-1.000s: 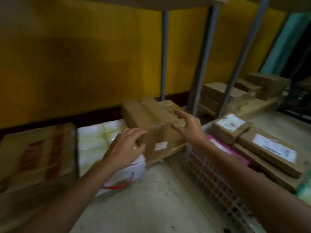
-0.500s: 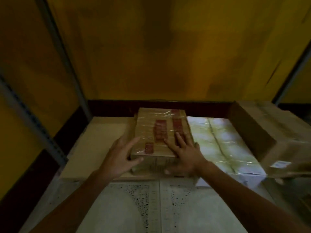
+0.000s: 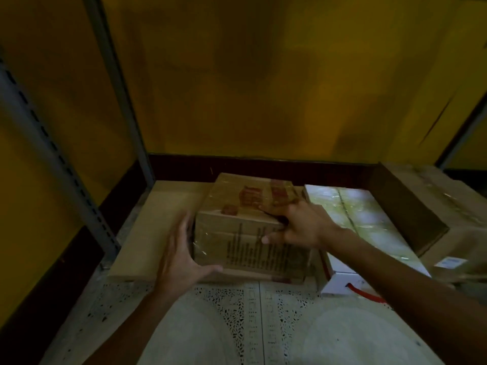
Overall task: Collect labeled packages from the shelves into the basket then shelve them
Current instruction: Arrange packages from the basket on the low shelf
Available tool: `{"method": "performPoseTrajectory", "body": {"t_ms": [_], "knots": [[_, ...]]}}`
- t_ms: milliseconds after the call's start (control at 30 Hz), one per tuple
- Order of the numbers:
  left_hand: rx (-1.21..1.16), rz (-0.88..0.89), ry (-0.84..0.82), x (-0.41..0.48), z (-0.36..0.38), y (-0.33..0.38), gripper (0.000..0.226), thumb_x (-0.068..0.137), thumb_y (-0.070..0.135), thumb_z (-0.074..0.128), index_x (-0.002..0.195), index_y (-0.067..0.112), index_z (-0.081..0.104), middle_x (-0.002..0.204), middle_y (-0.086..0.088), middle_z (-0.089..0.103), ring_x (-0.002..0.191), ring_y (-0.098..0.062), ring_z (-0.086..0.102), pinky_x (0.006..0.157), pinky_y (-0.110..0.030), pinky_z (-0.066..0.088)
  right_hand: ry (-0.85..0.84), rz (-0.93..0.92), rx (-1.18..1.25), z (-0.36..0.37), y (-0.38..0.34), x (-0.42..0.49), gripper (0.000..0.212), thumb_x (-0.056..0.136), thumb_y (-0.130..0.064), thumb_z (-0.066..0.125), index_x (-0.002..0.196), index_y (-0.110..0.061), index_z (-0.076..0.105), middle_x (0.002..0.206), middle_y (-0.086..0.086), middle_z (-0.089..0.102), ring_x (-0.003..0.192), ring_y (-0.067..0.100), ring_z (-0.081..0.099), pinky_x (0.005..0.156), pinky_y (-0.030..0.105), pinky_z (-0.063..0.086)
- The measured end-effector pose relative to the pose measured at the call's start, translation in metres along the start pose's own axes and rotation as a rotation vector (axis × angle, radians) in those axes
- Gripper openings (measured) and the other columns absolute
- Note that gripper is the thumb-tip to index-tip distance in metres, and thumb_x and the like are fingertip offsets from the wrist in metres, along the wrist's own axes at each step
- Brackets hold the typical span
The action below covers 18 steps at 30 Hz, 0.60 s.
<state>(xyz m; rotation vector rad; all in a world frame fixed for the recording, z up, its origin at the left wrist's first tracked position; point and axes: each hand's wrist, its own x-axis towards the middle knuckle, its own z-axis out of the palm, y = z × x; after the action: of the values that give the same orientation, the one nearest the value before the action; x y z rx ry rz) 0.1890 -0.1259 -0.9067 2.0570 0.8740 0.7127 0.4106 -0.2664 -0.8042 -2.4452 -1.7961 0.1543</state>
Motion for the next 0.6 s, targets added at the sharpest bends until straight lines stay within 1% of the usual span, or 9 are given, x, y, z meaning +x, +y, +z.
{"method": "performPoseTrajectory", "body": {"t_ms": [67, 133, 200, 267, 300, 367, 400, 500, 600], "knots": [[-0.209, -0.081, 0.130, -0.001, -0.013, 0.002, 0.136, 0.035, 0.033, 0.088, 0.139, 0.051, 0.002, 0.155, 0.006, 0.005, 0.139, -0.015, 0.014, 0.105, -0.040, 0.028, 0.014, 0.023, 0.083, -0.021, -0.008, 0.006, 0.068, 0.069, -0.072, 0.058, 0.130, -0.043, 0.047, 0.116, -0.004, 0.065, 0.106, 0.018, 0.059, 0.082, 0.032, 0.050], [-0.291, -0.114, 0.115, -0.004, -0.031, -0.004, 0.132, 0.031, 0.035, 0.086, 0.127, 0.065, 0.001, 0.155, 0.007, 0.005, 0.138, -0.010, 0.011, 0.108, -0.042, 0.026, -0.020, 0.064, 0.193, -0.046, -0.009, 0.007, 0.066, 0.065, -0.071, 0.061, 0.124, -0.041, 0.055, 0.100, -0.004, 0.071, 0.092, 0.012, 0.066, 0.076, 0.029, 0.053], [-0.134, -0.066, -0.028, -0.009, -0.048, -0.007, 0.133, 0.027, 0.049, 0.087, 0.123, 0.070, -0.002, 0.155, 0.012, 0.005, 0.136, -0.007, 0.009, 0.111, -0.045, 0.023, -0.114, 0.088, 0.364, -0.070, -0.006, 0.007, 0.054, 0.055, -0.068, 0.067, 0.102, -0.040, 0.068, 0.085, -0.011, 0.073, 0.077, 0.001, 0.068, 0.065, 0.017, 0.052], [-0.001, 0.029, -0.077, -0.007, -0.056, -0.005, 0.137, 0.027, 0.057, 0.087, 0.134, 0.059, 0.002, 0.152, 0.014, 0.013, 0.137, -0.005, 0.015, 0.109, -0.037, 0.025, -0.203, 0.077, 0.465, -0.089, -0.006, 0.010, 0.042, 0.049, -0.064, 0.070, 0.078, -0.034, 0.074, 0.075, -0.011, 0.074, 0.067, 0.000, 0.069, 0.054, 0.011, 0.049], [-0.025, 0.052, -0.078, -0.004, -0.057, 0.000, 0.133, 0.028, 0.058, 0.087, 0.139, 0.050, 0.013, 0.147, 0.016, 0.025, 0.134, -0.002, 0.024, 0.106, -0.029, 0.031, -0.209, 0.070, 0.505, -0.093, -0.008, 0.011, 0.042, 0.050, -0.064, 0.070, 0.074, -0.030, 0.074, 0.074, -0.009, 0.074, 0.067, 0.002, 0.070, 0.053, 0.011, 0.049], [-0.148, 0.028, -0.083, -0.002, -0.056, 0.016, 0.104, 0.033, 0.055, 0.086, 0.126, 0.043, 0.041, 0.123, 0.023, 0.050, 0.116, 0.005, 0.046, 0.084, -0.008, 0.042, -0.111, 0.058, 0.615, -0.094, -0.008, 0.011, 0.049, 0.053, -0.069, 0.064, 0.079, -0.028, 0.073, 0.081, -0.006, 0.075, 0.073, 0.007, 0.071, 0.059, 0.017, 0.053], [-0.229, 0.010, -0.087, -0.001, -0.055, 0.022, 0.086, 0.039, 0.051, 0.085, 0.116, 0.046, 0.046, 0.110, 0.026, 0.056, 0.105, 0.009, 0.053, 0.073, -0.003, 0.044, -0.030, 0.067, 0.743, -0.089, -0.004, 0.011, 0.054, 0.055, -0.071, 0.060, 0.090, -0.032, 0.071, 0.094, -0.004, 0.074, 0.084, 0.008, 0.070, 0.069, 0.023, 0.054], [-0.417, -0.033, -0.044, -0.003, -0.056, 0.031, 0.058, 0.056, 0.049, 0.075, 0.108, 0.048, 0.049, 0.093, 0.035, 0.064, 0.087, 0.014, 0.060, 0.061, -0.005, 0.048, 0.140, 0.118, 1.127, -0.065, 0.002, 0.007, 0.086, 0.059, -0.077, 0.057, 0.135, -0.040, 0.041, 0.145, 0.002, 0.042, 0.127, 0.022, 0.046, 0.103, 0.050, 0.039], [-0.534, -0.152, 0.032, 0.000, -0.054, 0.040, 0.039, 0.058, 0.058, 0.067, 0.094, 0.044, 0.061, 0.086, 0.026, 0.069, 0.082, 0.001, 0.067, 0.058, -0.014, 0.051, 0.202, 0.133, 1.234, -0.034, -0.005, 0.000, 0.100, 0.058, -0.078, 0.057, 0.144, -0.044, 0.021, 0.155, 0.000, 0.024, 0.138, 0.025, 0.033, 0.107, 0.048, 0.032]]}}
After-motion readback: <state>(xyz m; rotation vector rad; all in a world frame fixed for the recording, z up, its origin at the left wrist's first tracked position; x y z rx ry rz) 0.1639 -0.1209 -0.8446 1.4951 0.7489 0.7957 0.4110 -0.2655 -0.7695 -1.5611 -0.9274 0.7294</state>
